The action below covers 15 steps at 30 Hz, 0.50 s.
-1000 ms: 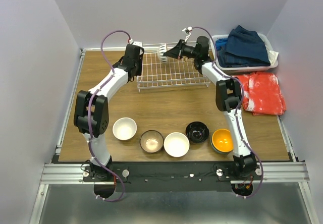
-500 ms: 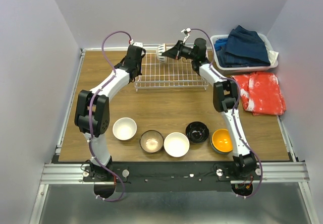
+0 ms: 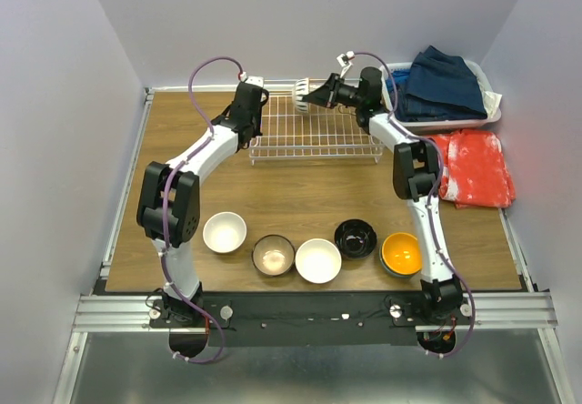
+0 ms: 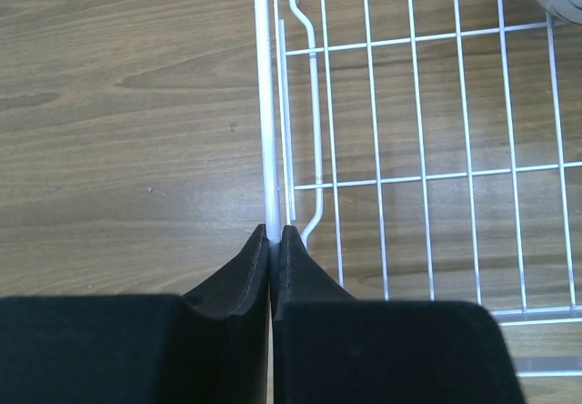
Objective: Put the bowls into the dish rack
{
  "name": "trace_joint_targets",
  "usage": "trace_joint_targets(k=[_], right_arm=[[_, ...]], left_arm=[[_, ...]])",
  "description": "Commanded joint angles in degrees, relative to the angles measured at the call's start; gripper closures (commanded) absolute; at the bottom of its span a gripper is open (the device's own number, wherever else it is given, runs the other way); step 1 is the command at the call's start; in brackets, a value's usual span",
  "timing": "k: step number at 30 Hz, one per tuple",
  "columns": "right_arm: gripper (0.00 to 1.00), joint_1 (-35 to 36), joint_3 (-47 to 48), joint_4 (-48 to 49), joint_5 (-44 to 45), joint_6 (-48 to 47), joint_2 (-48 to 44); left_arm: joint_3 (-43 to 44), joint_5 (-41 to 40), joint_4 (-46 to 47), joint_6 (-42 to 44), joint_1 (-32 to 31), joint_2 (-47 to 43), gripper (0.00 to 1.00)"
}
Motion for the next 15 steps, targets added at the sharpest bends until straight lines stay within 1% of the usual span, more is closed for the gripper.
trace_joint_targets(k=[1, 4, 10, 15], right_arm=[[0.77, -5.4, -2.9, -7.7, 2.0, -3.9, -2.4], [0.69, -5.5, -3.0, -9.6, 3.0, -4.8, -3.6], [0.64, -5.9, -5.6, -13.8, 4.4, -7.4, -7.7], [0.6, -6.6, -9.6, -18.1, 5.0, -10.2, -12.1]], left_arm=[[-0.6, -0.7, -1.3, 2.8, 1.1, 0.6, 0.98], [-0.5, -0.8, -1.1, 2.6, 1.1, 0.5, 0.98], [0.1, -0.2, -1.1, 1.9, 1.8, 0.2, 0.98], [0.5, -0.1, -0.6, 1.7, 2.0, 0.3, 0.98]])
